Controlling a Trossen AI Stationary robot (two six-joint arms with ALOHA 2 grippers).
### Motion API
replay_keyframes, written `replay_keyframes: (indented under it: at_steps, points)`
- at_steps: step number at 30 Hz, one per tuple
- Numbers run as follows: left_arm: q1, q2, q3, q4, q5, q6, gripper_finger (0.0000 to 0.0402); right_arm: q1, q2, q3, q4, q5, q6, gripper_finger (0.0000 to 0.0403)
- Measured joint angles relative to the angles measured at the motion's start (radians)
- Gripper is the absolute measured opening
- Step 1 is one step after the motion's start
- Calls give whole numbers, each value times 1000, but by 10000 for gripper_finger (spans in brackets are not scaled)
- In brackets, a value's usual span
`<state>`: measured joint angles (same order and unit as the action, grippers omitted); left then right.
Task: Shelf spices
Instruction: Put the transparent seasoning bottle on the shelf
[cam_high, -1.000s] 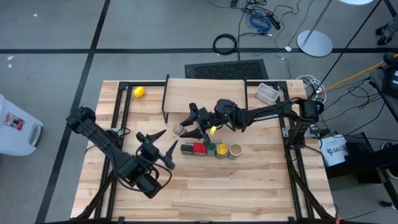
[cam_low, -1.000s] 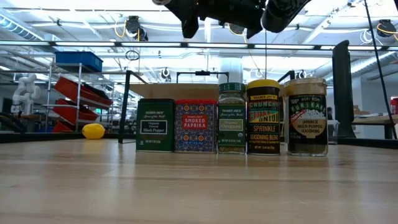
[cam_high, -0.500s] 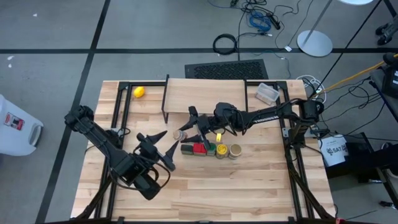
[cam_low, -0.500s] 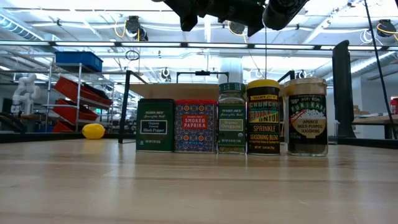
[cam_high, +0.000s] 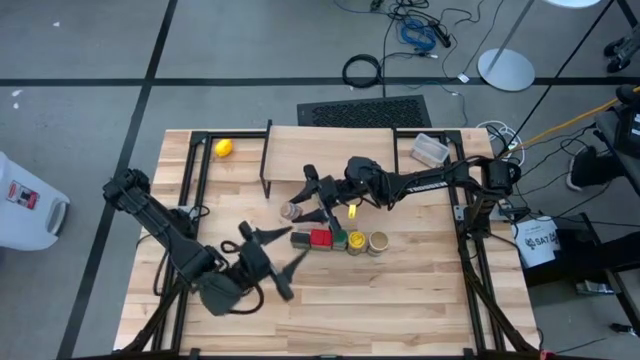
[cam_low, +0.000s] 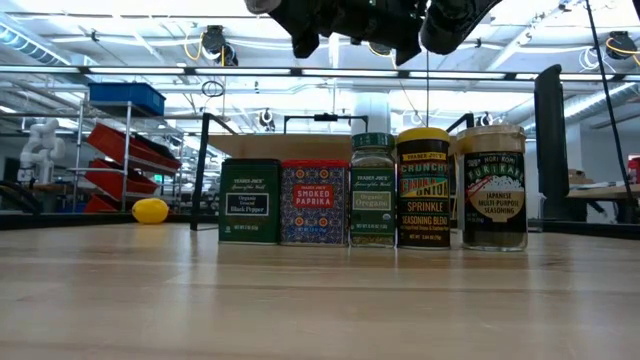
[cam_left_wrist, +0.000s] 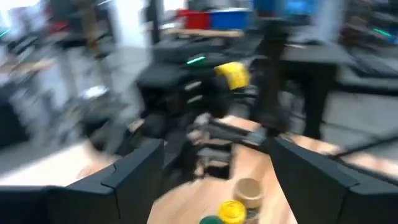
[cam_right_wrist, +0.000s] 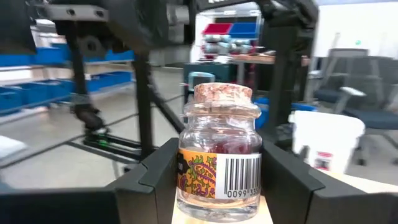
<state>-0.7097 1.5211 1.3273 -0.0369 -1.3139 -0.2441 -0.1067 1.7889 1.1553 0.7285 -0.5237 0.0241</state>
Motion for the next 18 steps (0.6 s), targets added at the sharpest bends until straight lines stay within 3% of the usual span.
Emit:
replay_keyframes:
  at_steps: [5,7,9,13,18]
  points:
    - [3,-9,0,383,246,539,301,-5,-4,0,9,-58,28,174]
    - [3,-24,0,462,265,640,301,-5,-12,0,8,-59,42,174]
    - [0,-43,0,460,223,709,301,-5,-28,0,8,-59,55,174]
    - [-15,-62,0,310,135,710,301,-5,-60,0,7,-82,70,174]
    - [-18,-64,-1,124,81,540,301,10,-83,0,2,-91,78,174]
